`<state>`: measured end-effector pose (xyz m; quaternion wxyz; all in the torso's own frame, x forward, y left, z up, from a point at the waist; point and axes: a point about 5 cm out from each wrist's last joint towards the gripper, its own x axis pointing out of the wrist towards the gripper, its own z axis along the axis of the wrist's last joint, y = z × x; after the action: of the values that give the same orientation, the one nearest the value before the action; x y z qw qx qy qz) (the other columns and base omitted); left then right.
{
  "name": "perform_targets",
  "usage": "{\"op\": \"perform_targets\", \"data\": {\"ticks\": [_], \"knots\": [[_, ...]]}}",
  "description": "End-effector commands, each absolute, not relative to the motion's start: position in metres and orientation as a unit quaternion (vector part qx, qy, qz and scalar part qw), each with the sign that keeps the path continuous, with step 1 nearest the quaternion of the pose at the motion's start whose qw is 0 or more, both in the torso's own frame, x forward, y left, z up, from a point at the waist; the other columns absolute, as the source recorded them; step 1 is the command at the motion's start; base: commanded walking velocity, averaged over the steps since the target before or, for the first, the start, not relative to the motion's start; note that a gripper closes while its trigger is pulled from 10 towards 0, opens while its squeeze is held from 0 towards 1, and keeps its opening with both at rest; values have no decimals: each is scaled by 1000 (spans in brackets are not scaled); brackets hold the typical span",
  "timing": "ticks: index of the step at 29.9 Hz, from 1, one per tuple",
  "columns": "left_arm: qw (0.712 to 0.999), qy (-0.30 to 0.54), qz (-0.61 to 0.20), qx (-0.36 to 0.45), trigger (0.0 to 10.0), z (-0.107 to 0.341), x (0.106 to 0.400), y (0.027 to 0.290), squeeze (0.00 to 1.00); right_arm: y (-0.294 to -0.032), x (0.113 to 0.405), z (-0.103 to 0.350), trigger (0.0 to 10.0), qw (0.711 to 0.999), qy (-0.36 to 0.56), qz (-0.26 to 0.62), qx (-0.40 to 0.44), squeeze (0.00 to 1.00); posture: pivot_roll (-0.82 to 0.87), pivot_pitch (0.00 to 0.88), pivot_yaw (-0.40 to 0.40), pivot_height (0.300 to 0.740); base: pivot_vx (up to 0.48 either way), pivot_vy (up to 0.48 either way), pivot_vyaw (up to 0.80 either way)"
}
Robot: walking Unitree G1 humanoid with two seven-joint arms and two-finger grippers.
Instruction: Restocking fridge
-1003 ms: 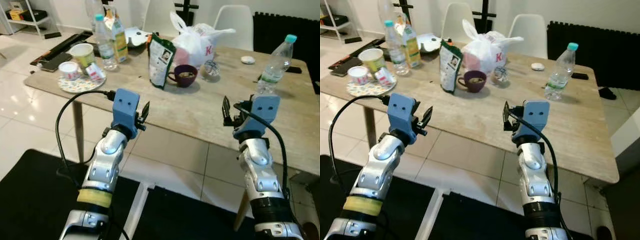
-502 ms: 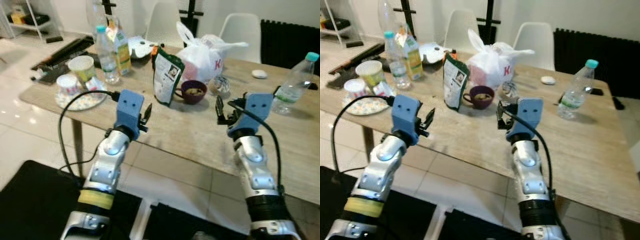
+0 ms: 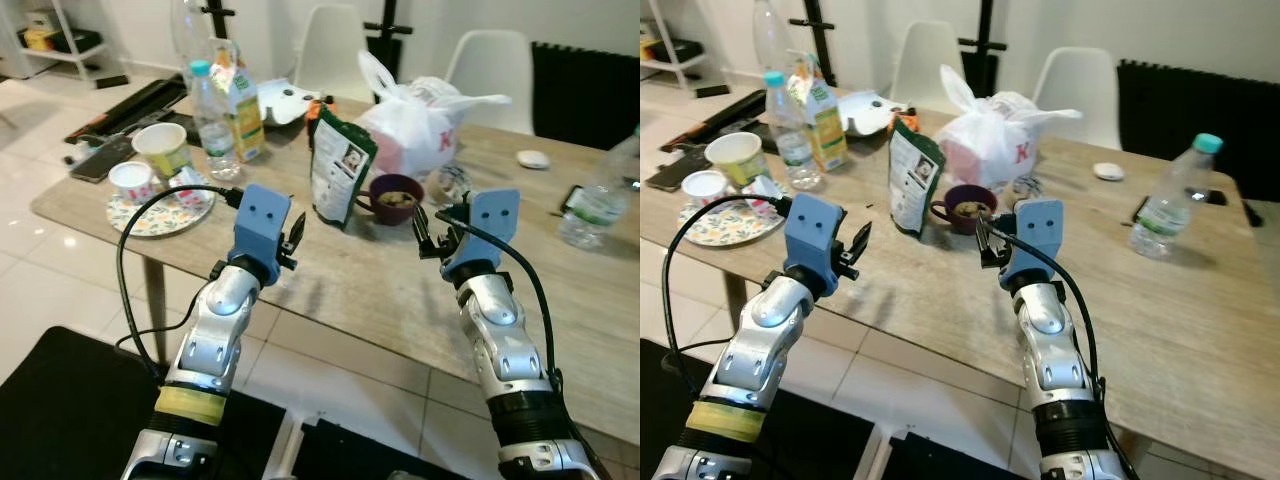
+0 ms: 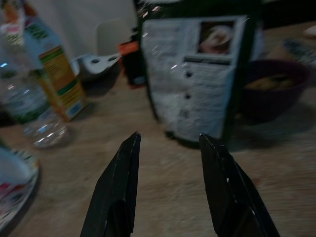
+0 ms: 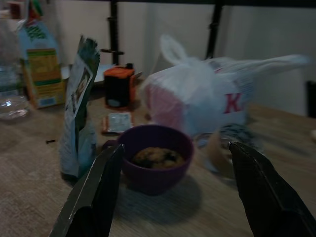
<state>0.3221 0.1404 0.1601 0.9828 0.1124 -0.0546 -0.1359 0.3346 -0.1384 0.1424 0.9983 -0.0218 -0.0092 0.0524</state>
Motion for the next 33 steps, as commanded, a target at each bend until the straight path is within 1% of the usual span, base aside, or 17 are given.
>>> {"op": "perform_targets", "data": {"ticks": [1, 6, 10, 22, 26, 29, 30, 32, 33], "knots": [[983, -46, -133, 121, 10000, 158, 321, 142, 0, -135, 337, 142, 10000, 997, 3, 68, -29, 0, 31, 15, -5, 740, 281, 0, 0], [985, -39, -118, 123, 10000, 154, 322, 148, 0, -124, 343, 144, 10000, 994, 10, 97, -52, 0, 33, 11, -7, 740, 297, 0, 0], [986, -42, -113, 118, 10000, 155, 321, 149, 0, -122, 344, 148, 10000, 993, 5, 103, -52, 0, 33, 13, -9, 740, 335, 0, 0], [985, -34, -116, 120, 10000, 148, 313, 149, 0, -123, 344, 138, 10000, 991, 43, 109, -65, 0, 33, 16, -17, 740, 0, 0, 0], [985, -33, -116, 121, 10000, 146, 312, 148, 0, -125, 347, 137, 10000, 987, 56, 121, -87, 0, 40, 22, -19, 740, 0, 0, 0], [985, -30, -115, 129, 10000, 145, 310, 150, 0, -133, 357, 143, 10000, 976, 77, 162, -127, 0, 41, 27, -26, 740, 0, 0, 0], [985, -30, -115, 129, 10000, 145, 310, 150, 0, -133, 357, 143, 10000, 976, 77, 162, -127, 0, 41, 27, -26, 740, 0, 0, 0], [985, -27, -106, 133, 10000, 144, 309, 154, 0, -132, 364, 147, 10000, 962, 78, 202, -164, 0, 49, 34, -33, 740, 0, 0, 0], [985, -27, -106, 133, 10000, 144, 309, 154, 0, -132, 364, 147, 10000, 962, 78, 202, -164, 0, 49, 34, -33, 740, 0, 0, 0]]}}
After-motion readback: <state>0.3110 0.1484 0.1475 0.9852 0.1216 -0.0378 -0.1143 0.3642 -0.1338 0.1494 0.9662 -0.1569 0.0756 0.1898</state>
